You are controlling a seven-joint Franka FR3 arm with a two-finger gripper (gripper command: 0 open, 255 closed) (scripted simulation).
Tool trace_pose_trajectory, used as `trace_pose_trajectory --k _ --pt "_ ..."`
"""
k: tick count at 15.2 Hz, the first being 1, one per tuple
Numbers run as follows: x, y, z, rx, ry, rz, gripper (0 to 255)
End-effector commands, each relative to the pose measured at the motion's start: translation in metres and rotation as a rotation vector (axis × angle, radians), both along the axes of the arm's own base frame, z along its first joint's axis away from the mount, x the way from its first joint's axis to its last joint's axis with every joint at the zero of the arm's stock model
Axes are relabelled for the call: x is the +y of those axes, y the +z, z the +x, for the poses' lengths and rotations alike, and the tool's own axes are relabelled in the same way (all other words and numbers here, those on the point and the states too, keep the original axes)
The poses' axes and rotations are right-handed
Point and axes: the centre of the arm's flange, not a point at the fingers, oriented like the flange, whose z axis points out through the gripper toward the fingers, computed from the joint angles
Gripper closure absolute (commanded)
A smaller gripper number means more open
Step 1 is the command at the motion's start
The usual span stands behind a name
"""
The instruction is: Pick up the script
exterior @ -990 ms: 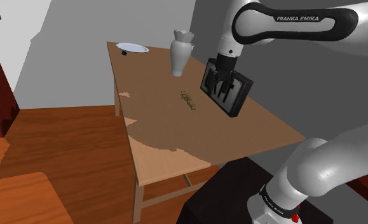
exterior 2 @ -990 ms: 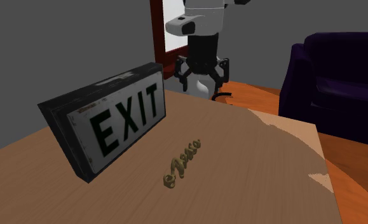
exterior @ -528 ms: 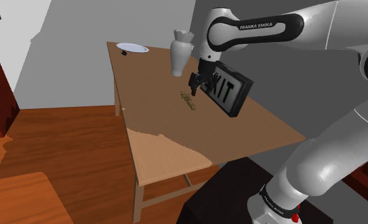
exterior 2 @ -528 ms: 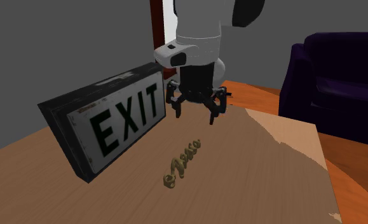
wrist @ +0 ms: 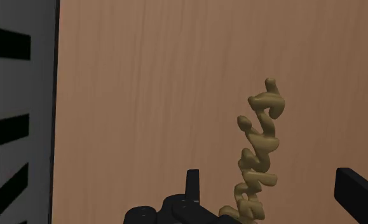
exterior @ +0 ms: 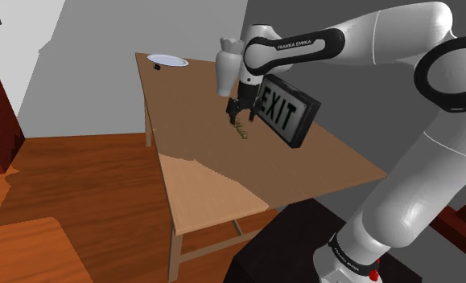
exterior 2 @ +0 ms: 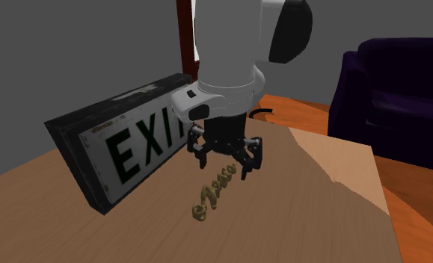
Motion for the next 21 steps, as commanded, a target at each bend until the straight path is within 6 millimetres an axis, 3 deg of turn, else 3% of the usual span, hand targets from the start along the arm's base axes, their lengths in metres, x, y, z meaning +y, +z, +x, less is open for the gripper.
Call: trace_pose_trajectory --k 1,5,6,15,21 --pt "-0.001 -0.013 0.001 0.0 0.0 0.0 0" --pt "-0.001 -0.026 0.001 0.0 0.0 0.0 0" --pt "-0.001 -0.026 0.001 0.0 0.0 0.0 255" --pt "-0.001 -0.026 0.001 0.0 0.0 0.0 255" --pt "-0.001 0.005 0.001 0.0 0.0 0.0 255"
